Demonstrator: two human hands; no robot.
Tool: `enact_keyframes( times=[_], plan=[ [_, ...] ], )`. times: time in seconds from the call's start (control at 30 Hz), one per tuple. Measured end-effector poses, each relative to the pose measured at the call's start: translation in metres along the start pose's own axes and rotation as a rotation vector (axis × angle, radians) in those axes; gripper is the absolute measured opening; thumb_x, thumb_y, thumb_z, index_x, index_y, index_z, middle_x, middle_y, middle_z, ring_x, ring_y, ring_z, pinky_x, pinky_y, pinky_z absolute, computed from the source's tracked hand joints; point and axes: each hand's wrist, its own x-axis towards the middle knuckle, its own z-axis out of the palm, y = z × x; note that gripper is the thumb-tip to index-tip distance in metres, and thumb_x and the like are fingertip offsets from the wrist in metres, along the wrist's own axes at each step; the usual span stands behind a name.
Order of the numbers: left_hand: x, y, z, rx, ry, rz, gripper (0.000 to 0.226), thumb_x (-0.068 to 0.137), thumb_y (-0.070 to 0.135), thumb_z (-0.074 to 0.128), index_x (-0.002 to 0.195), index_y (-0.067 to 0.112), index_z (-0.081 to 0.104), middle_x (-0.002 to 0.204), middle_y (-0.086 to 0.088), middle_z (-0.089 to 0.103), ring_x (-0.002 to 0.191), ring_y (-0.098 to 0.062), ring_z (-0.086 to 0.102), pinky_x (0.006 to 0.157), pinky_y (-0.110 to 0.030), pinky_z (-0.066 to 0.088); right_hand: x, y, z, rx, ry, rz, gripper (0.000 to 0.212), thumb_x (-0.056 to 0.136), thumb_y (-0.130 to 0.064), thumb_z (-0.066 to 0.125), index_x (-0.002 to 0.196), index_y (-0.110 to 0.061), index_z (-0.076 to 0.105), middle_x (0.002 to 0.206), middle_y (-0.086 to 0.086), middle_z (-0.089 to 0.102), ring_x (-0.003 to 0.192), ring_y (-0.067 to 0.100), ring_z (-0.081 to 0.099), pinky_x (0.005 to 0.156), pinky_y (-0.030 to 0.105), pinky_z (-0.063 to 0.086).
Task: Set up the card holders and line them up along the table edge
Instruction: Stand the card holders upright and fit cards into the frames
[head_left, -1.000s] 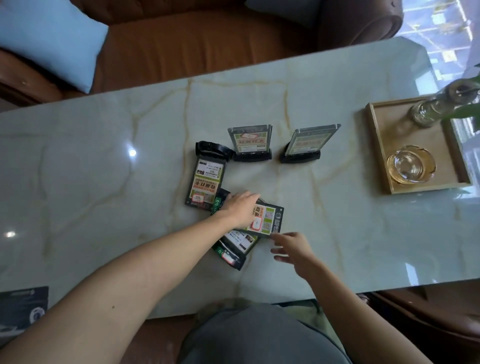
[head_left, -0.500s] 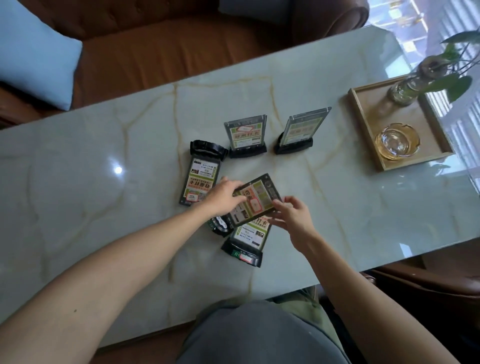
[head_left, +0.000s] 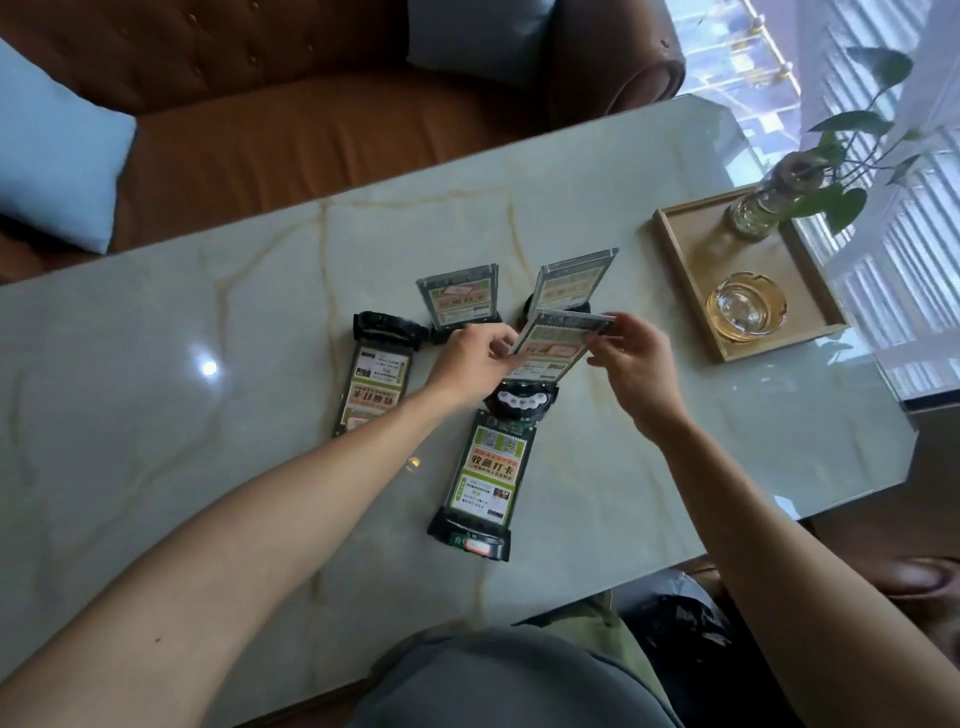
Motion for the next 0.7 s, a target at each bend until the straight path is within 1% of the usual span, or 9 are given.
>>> enact_keyframes(
  times=[0.07,0.17,0.27,0.33,0.47,0.53,0.57,0.63,0.7],
  plan=[
    [0.008,0.009,0.013,-0.012,0.024,-0.006,0.013,0.088,0.032,0.075,0.089,0.019,0.076,0.087,0.003,0.075,0.076,-0.013,0.067,0.074,-0.035,0.058,0.003,0.004,-0.014,-0.101,0.067,-0.042,0.016,0.089,-0.002,0.069,0.100,-0.015,0.070,0.092,0.003,0.074,0.077,0.014,0.068,0.072,0.035,0.058],
    [0.018,0.018,0.030,-0.038,0.030,-0.036,0.016,0.086,0.035,0.076,0.090,0.020,0.078,0.088,0.005,0.077,0.080,-0.013,0.069,0.074,-0.033,0.056,0.005,0.011,-0.030,-0.202,0.136,-0.096,0.012,0.087,-0.006,0.072,0.099,-0.010,0.073,0.087,-0.001,0.073,0.072,0.001,0.066,0.070,0.022,0.053],
    [0.026,0.022,0.042,-0.065,0.017,-0.067,0.020,0.086,0.039,0.076,0.089,0.019,0.078,0.088,0.005,0.078,0.083,-0.013,0.071,0.075,-0.032,0.054,0.006,0.017,-0.036,-0.269,0.177,-0.107,0.011,0.087,-0.005,0.072,0.096,-0.010,0.075,0.086,-0.002,0.074,0.073,-0.013,0.063,0.071,0.010,0.045],
    [0.030,0.022,0.047,-0.081,0.025,-0.083,0.021,0.087,0.037,0.076,0.086,0.016,0.077,0.087,0.003,0.077,0.084,-0.014,0.071,0.076,-0.032,0.053,0.008,0.019,-0.036,-0.295,0.183,-0.111,0.011,0.087,-0.006,0.073,0.096,-0.011,0.075,0.087,-0.002,0.075,0.075,-0.010,0.064,0.072,0.009,0.045],
    [0.030,0.016,0.046,-0.113,0.038,-0.096,0.025,0.090,0.031,0.073,0.079,0.009,0.071,0.087,-0.003,0.077,0.087,-0.018,0.072,0.078,-0.032,0.052,0.008,0.018,-0.032,-0.338,0.122,-0.127,0.012,0.087,-0.011,0.072,0.097,-0.016,0.076,0.088,-0.005,0.075,0.082,0.004,0.069,0.073,0.015,0.049],
    [0.026,0.008,0.044,-0.153,0.009,-0.111,0.016,0.090,0.026,0.074,0.089,0.010,0.074,0.097,-0.004,0.077,0.094,-0.018,0.071,0.079,-0.027,0.051,0.006,0.019,-0.027,-0.326,0.098,-0.116,0.016,0.087,-0.010,0.070,0.100,-0.017,0.077,0.091,-0.005,0.076,0.086,0.005,0.069,0.075,0.016,0.050],
    [0.022,0.004,0.042,-0.178,-0.014,-0.127,0.017,0.089,0.022,0.074,0.102,0.011,0.075,0.107,-0.005,0.076,0.100,-0.018,0.070,0.084,-0.025,0.050,0.004,0.019,-0.024,-0.310,0.098,-0.103,0.018,0.088,-0.009,0.069,0.102,-0.016,0.076,0.094,-0.004,0.076,0.088,0.006,0.069,0.077,0.016,0.050],
    [0.012,-0.008,0.039,-0.184,-0.032,-0.183,0.040,0.088,0.019,0.076,0.126,0.013,0.067,0.122,-0.005,0.070,0.108,-0.019,0.068,0.093,-0.028,0.051,-0.003,0.023,-0.018,-0.247,0.124,-0.048,0.022,0.088,-0.008,0.069,0.109,-0.014,0.073,0.102,-0.003,0.074,0.095,0.009,0.068,0.081,0.018,0.050],
    [-0.003,-0.026,0.038,-0.123,0.002,-0.253,0.049,0.087,0.023,0.076,0.133,0.014,0.061,0.126,-0.004,0.067,0.111,-0.019,0.065,0.096,-0.030,0.051,-0.017,0.034,-0.008,-0.185,0.184,0.063,0.023,0.088,-0.011,0.069,0.111,-0.012,0.069,0.103,0.002,0.071,0.094,0.013,0.066,0.084,0.028,0.053]
  ],
)
